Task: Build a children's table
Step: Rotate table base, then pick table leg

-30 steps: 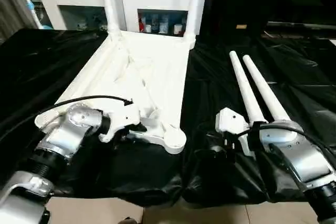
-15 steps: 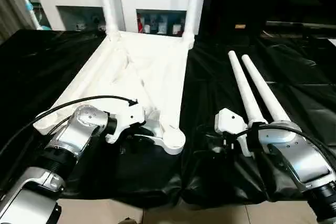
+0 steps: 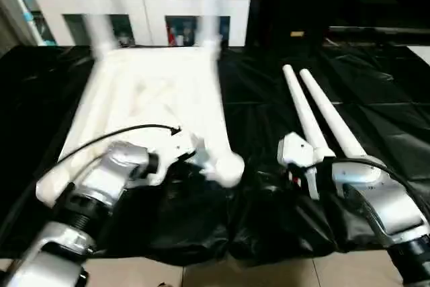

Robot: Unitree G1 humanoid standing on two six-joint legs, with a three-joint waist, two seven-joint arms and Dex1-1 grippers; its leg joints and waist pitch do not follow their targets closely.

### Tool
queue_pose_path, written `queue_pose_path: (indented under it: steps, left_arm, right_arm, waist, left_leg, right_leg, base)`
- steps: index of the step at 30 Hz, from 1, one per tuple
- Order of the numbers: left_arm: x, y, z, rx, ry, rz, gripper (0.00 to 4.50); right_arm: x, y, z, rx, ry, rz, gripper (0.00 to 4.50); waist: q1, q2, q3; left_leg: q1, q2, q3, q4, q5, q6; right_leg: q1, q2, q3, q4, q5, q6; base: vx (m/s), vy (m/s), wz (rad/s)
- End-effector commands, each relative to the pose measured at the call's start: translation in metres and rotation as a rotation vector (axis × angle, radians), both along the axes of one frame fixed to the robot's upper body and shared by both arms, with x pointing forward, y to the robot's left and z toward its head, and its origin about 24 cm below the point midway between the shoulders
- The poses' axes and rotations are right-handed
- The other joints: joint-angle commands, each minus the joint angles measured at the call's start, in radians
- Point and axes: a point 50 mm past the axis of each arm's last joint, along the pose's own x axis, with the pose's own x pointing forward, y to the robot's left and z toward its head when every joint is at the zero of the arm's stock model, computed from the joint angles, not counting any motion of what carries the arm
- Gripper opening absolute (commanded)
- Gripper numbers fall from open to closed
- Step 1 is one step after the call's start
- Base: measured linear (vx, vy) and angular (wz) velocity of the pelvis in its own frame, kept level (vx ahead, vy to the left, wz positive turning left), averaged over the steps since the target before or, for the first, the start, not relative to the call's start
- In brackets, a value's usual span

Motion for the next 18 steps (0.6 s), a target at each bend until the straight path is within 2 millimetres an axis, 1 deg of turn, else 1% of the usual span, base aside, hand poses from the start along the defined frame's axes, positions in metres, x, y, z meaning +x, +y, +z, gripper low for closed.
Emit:
queue_pose_path:
  steps: [1, 2, 3, 5, 7, 9, 10, 11, 12, 13, 15, 16, 17, 18]
  left_arm:
    - [-0.002, 0.002, -0.010, -0.014, -0.002, 0.061, 0.02]
    - [-0.002, -0.004, -0.009, -0.016, -0.044, 0.046, 0.01]
    - [-0.001, -0.009, -0.008, -0.015, -0.087, 0.031, 0.01]
    - [-0.002, -0.011, -0.009, -0.010, -0.072, 0.041, 0.01]
    - [-0.003, -0.013, -0.009, 0.012, -0.086, 0.020, 0.01]
    - [-0.005, -0.014, -0.009, 0.023, -0.105, 0.004, 0.01]
    - [-0.005, -0.015, -0.008, 0.025, -0.107, 0.002, 0.01]
    - [-0.005, -0.014, -0.007, 0.026, -0.121, 0.010, 0.30]
    - [-0.004, -0.011, -0.005, 0.037, -0.129, 0.017, 0.47]
    - [-0.004, -0.009, -0.005, 0.042, -0.129, 0.022, 0.47]
    - [-0.001, -0.003, 0.001, 0.038, -0.153, 0.040, 0.66]
    - [0.000, 0.000, 0.005, 0.032, -0.175, 0.052, 0.88]
    - [0.001, 0.002, 0.008, 0.028, -0.191, 0.060, 0.88]
    - [0.002, 0.004, 0.010, 0.026, -0.205, 0.062, 0.93]
  right_arm:
    - [0.010, -0.006, 0.006, -0.012, -0.053, -0.078, 3.59]
    - [0.013, -0.007, 0.006, -0.013, -0.053, -0.109, 3.59]
    - [0.015, -0.007, 0.005, -0.014, -0.052, -0.136, 3.59]
    - [0.017, -0.008, 0.005, -0.023, -0.068, -0.159, 3.59]
    - [0.020, -0.010, 0.004, -0.032, -0.068, -0.200, 3.59]
    - [0.027, -0.013, 0.004, -0.044, -0.100, -0.283, 3.59]
    - [0.032, -0.015, 0.005, -0.047, -0.113, -0.341, 3.59]
    - [0.038, -0.018, 0.005, -0.044, -0.112, -0.418, 3.59]
    - [0.044, -0.021, 0.005, -0.021, -0.073, -0.507, 3.59]
    - [0.048, -0.023, 0.005, -0.001, -0.033, -0.570, 3.59]
    - [0.053, -0.026, 0.006, 0.024, 0.025, -0.669, 3.86]
    - [0.056, -0.028, 0.007, 0.020, 0.037, -0.709, 3.92]
    - [0.057, -0.029, 0.007, 0.016, 0.044, -0.734, 3.92]
    - [0.059, -0.031, 0.007, 0.002, 0.042, -0.750, 4.12]
  waist:
    - [0.012, -0.004, -0.063]
    - [0.012, -0.003, -0.064]
    - [0.013, -0.004, -0.066]
    - [0.014, -0.005, -0.070]
    - [0.017, -0.002, -0.069]
    - [0.016, 0.001, -0.068]
    - [0.014, 0.002, -0.069]
    - [0.013, 0.003, -0.069]
    - [0.011, 0.009, -0.069]
    - [0.008, 0.007, -0.069]
    - [0.008, 0.009, -0.070]
    - [0.007, 0.007, -0.071]
    - [0.009, 0.009, -0.071]
    - [0.009, 0.010, -0.071]
  left_leg:
    - [0.004, 0.043, -0.023, -0.064, -0.244, 0.048]
    - [0.006, 0.044, -0.023, -0.063, -0.239, 0.051]
    - [0.005, 0.045, -0.024, -0.063, -0.230, 0.055]
    - [0.003, 0.044, -0.021, -0.061, -0.196, 0.066]
    - [0.003, 0.045, -0.021, -0.061, -0.193, 0.073]
    - [0.003, 0.045, -0.022, -0.062, -0.202, 0.068]
    - [0.005, 0.043, -0.020, -0.062, -0.214, 0.061]
    - [0.006, 0.044, -0.021, -0.063, -0.215, 0.054]
    - [0.006, 0.044, -0.023, -0.063, -0.214, 0.049]
    - [0.007, 0.042, -0.022, -0.065, -0.221, 0.045]
    - [0.008, 0.043, -0.022, -0.064, -0.216, 0.039]
    - [0.008, 0.044, -0.023, -0.065, -0.213, 0.035]
    - [0.010, 0.044, -0.022, -0.065, -0.213, 0.032]
    - [0.009, 0.044, -0.022, -0.065, -0.215, 0.028]
  right_leg:
    - [0.051, -0.084, 0.047, -0.095, -0.369, -0.153]
    - [0.050, -0.083, 0.047, -0.095, -0.354, -0.154]
    - [0.050, -0.082, 0.047, -0.093, -0.334, -0.157]
    - [0.053, -0.081, 0.048, -0.082, -0.248, -0.177]
    - [0.053, -0.083, 0.048, -0.083, -0.255, -0.177]
    - [0.050, -0.083, 0.047, -0.085, -0.277, -0.173]
    - [0.049, -0.082, 0.046, -0.088, -0.295, -0.169]
    - [0.049, -0.081, 0.046, -0.087, -0.300, -0.170]
    - [0.048, -0.081, 0.047, -0.085, -0.293, -0.173]
    - [0.049, -0.079, 0.046, -0.088, -0.294, -0.174]
    - [0.049, -0.078, 0.048, -0.084, -0.273, -0.178]
    - [0.050, -0.078, 0.048, -0.081, -0.254, -0.182]
    - [0.048, -0.079, 0.048, -0.081, -0.249, -0.184]
    - [0.050, -0.079, 0.048, -0.080, -0.245, -0.185]
  base:
    - [0.000, 0.000, 0.00]
    - [0.000, 0.000, 0.00]
    - [0.000, 0.000, 0.00]
    - [0.000, 0.000, 0.00]
    - [0.000, 0.000, 0.00]
    - [0.000, 0.000, 0.00]
    - [0.000, 0.000, 0.00]
    - [0.000, 0.000, 0.00]
    - [0.000, 0.000, 0.00]
    - [0.000, 0.000, 0.00]
    - [0.000, 0.000, 0.00]
    - [0.000, 0.000, 0.00]
    - [0.000, 0.000, 0.00]
    - [0.000, 0.000, 0.00]
